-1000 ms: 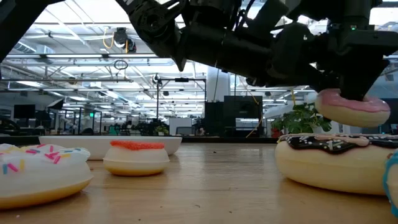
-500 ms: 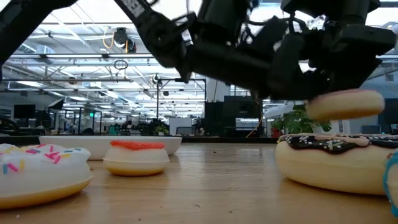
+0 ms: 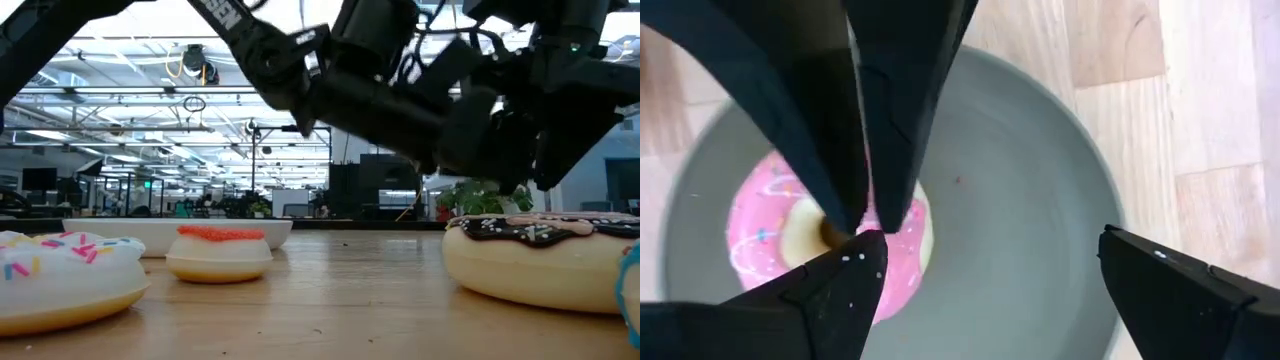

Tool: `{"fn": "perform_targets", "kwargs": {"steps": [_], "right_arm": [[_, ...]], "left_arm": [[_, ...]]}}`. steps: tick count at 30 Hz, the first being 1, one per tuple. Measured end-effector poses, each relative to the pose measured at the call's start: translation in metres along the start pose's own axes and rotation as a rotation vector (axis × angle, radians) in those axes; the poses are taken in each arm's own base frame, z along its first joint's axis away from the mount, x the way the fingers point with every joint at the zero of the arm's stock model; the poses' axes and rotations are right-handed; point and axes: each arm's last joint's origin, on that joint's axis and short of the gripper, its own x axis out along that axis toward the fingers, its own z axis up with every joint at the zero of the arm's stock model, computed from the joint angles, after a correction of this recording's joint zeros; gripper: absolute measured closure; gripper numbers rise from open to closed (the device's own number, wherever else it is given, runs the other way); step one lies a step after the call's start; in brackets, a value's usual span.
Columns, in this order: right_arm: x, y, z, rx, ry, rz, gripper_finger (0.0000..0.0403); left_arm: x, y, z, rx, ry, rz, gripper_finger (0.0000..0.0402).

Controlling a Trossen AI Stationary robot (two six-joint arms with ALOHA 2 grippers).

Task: Pick & Place donuts
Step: Put the large black donut on the gray plate

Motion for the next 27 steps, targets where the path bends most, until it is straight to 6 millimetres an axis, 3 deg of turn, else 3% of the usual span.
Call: {"fn": "perform_targets", "kwargs": {"steps": [8, 12, 15, 18, 20, 27], "right_arm": [[-0.020, -0.004, -0.004, 0.024, 0.047, -0.012, 0.0064], [-0.047, -0.006, -0.001, 0.081, -0.014, 0.056, 0.0064], [-0.062, -0.006, -0.004, 0.095, -0.070, 0.106, 0.0064], [-0.072, -0.005, -0.009, 0.087, -0.113, 0.123, 0.0064], [-0.076, -0.004, -0.010, 0.079, -0.144, 0.115, 0.0064], [-0.078, 0.004, -0.005, 0.038, -0.227, 0.141, 0.0064]], "left_arm": [[-0.044, -0.014, 0.056, 0.125, 0.110, -0.032, 0.0351], [-0.082, -0.012, 0.077, 0.153, 0.156, 0.006, 0.0352], [-0.120, -0.003, 0.084, 0.144, 0.076, 0.028, 0.0372], [-0.167, 0.008, 0.082, 0.114, -0.046, 0.074, 0.0395], [-0.194, 0.014, 0.070, 0.068, -0.115, 0.094, 0.0393], [-0.258, 0.016, 0.022, 0.009, -0.181, 0.201, 0.0395]]}}
